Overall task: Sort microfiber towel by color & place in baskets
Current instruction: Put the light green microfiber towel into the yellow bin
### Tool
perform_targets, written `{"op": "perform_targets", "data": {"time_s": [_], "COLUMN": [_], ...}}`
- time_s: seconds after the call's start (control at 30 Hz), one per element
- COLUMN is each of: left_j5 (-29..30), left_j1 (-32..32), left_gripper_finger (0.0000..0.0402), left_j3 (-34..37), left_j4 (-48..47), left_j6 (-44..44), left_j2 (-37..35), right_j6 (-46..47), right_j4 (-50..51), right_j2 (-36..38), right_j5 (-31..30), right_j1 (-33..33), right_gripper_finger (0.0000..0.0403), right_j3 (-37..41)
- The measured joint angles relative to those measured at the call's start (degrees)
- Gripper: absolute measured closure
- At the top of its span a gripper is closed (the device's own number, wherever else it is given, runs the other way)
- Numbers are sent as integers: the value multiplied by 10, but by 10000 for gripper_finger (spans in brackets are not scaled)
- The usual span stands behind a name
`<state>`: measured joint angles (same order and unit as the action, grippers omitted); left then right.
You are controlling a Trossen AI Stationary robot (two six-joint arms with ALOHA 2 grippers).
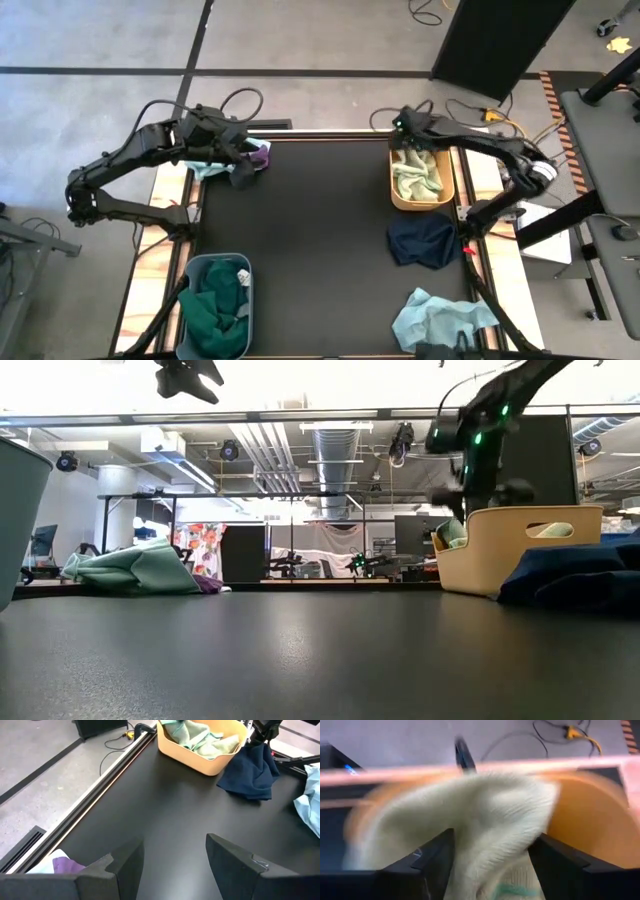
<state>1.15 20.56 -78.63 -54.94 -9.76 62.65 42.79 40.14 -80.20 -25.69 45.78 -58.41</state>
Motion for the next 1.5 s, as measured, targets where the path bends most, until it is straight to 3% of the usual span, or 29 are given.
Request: {"op": "perform_targets", "data": {"time_s": [0.2,0.37,0.63,0.83,0.93,1.03,1.1,1.23,1.37,1.5], "left_j5": [0,0,0,0,0,0,0,0,-1,-1], "left_j1": [0,-3,-3,-3,-3,-3,-3,-3,-3,-6], "left_gripper_finger": [206,206,206,206,206,206,206,206,206,206], "left_j3": [0,0,0,0,0,0,0,0,0,0], "left_j4": [-9,-15,-15,-18,-17,-16,-14,-11,-14,-22], "left_j6": [-11,-13,-8,-7,-3,0,0,0,-5,-19], "left_j2": [-1,-3,-3,-4,-4,-4,-4,-4,-5,-9], "right_j6": [-16,-44,-95,-106,-74,-50,-36,-15,-14,-22], "right_j4": [33,69,188,255,281,243,190,56,-34,-53], "right_j2": [-95,-110,-23,58,76,74,67,40,13,-3], "right_j5": [51,101,107,311,329,337,327,199,126,61], "right_j1": [4,4,3,-6,-23,-31,-33,-22,-6,-1], "right_gripper_finger": [183,172,136,119,118,122,126,138,151,162], "right_j3": [8,4,-83,-98,-68,-18,21,78,86,68]}}
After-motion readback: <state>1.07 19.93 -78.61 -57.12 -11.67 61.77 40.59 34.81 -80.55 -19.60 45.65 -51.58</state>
